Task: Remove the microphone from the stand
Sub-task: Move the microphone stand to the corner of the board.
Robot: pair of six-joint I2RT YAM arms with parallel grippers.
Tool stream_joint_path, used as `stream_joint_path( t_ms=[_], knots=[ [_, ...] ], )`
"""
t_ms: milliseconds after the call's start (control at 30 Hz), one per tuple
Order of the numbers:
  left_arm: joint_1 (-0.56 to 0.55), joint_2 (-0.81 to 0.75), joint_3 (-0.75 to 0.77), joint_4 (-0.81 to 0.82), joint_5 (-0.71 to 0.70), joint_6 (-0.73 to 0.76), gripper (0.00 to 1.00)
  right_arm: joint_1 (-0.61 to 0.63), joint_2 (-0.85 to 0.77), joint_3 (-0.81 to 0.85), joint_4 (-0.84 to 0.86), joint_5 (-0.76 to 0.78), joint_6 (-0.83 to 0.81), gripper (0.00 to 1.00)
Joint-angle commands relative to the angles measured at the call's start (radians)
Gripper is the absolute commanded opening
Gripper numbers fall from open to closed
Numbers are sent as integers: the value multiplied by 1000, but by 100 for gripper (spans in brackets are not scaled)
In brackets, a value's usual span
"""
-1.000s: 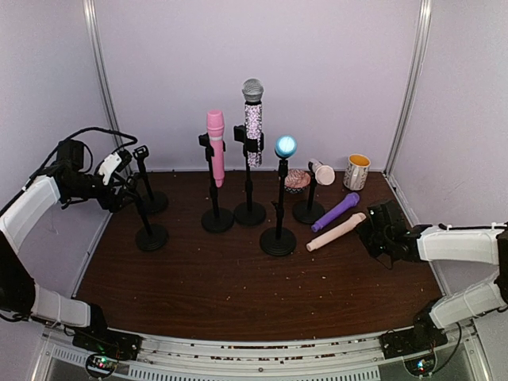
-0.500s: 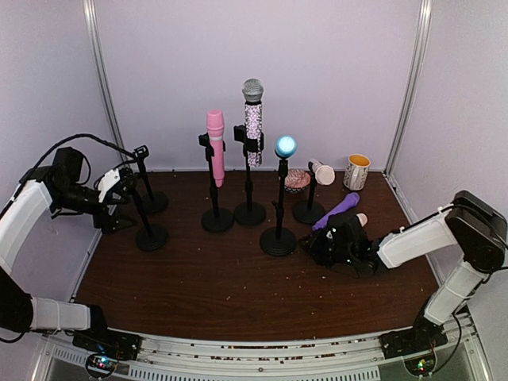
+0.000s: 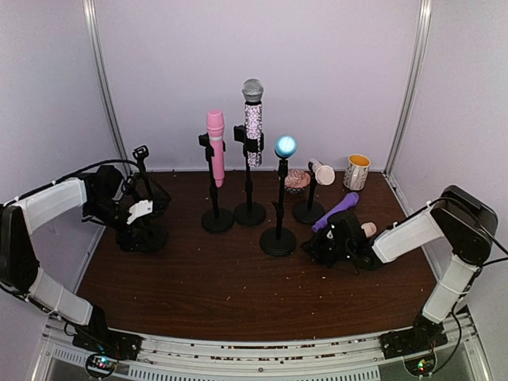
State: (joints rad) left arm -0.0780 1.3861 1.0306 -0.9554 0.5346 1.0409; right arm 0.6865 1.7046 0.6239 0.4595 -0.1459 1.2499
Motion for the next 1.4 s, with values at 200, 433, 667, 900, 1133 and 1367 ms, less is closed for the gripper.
stream_joint_path(
  t_ms=[200,433,667,900,1133,1367],
  knots=[
    [-51,246,31,267,-275,159,76,-133,-40,110,-392,-52,-295,14],
    [-49,324,14,406,-411,182,76,-209,7,180,-457,-69,-436,14],
    [-29,383,50,455,-450,154,75,-247,33,259,-512,-60,-575,13],
    [-26,343,71,387,-385,93,77,-220,-90,222,-449,-46,-645,23],
    [-25,175,107,170,-152,-5,94,-45,-284,164,-375,145,-765,44],
    [-25,16,179,34,-36,-204,98,170,-405,163,-385,372,-836,53]
  ],
)
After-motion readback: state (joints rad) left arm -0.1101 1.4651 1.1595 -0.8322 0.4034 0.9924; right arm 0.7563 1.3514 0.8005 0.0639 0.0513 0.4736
